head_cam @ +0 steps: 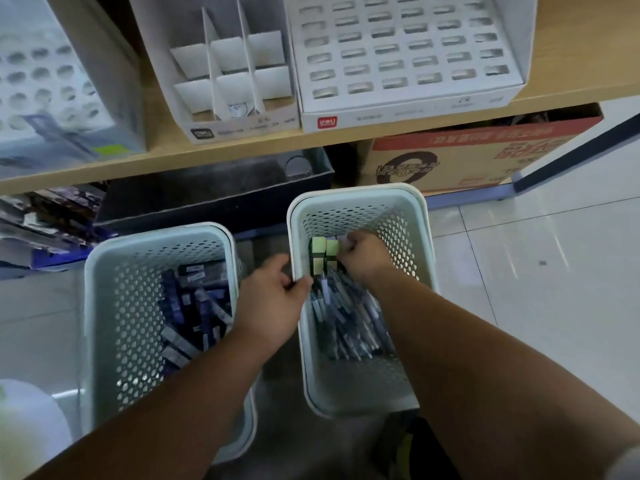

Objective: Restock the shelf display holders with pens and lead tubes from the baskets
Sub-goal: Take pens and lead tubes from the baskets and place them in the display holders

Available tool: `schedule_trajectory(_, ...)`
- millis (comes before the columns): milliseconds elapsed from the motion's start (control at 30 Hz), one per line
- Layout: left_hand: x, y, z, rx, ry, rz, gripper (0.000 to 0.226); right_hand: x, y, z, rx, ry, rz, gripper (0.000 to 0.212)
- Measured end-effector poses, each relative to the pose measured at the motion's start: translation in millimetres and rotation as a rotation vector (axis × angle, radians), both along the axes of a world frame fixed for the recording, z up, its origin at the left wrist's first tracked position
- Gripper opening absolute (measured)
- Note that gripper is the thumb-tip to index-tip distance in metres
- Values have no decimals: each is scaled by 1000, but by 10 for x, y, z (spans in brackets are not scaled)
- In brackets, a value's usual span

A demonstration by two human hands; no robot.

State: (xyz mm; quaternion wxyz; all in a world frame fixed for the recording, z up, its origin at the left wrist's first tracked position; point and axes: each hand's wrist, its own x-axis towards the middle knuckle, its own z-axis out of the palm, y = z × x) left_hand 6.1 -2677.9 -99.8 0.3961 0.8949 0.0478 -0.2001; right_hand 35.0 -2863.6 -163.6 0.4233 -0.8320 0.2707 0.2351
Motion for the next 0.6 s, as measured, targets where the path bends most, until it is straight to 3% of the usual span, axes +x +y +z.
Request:
schedule_trajectory(100, 30, 45, -22, -79, 79, 24, 53, -59, 26, -86, -86, -1, 32, 28)
schedule_trajectory(167, 6, 68, -28, -86, 55, 24, 51, -165, 44, -82, -27, 5, -33, 45)
schedule_trajectory(233, -35, 81, -36, -103, 35, 21, 49, -279, 43, -76, 17, -22, -98, 46)
schedule_trajectory(400, -41, 77, -82, -155, 92, 30, 48, -560, 63, -82, -89, -59, -33, 46)
schedule_trajectory(600, -18, 70, -75, -190, 145, 39, 48, -786, 182, -96, -258, -22, 25, 80)
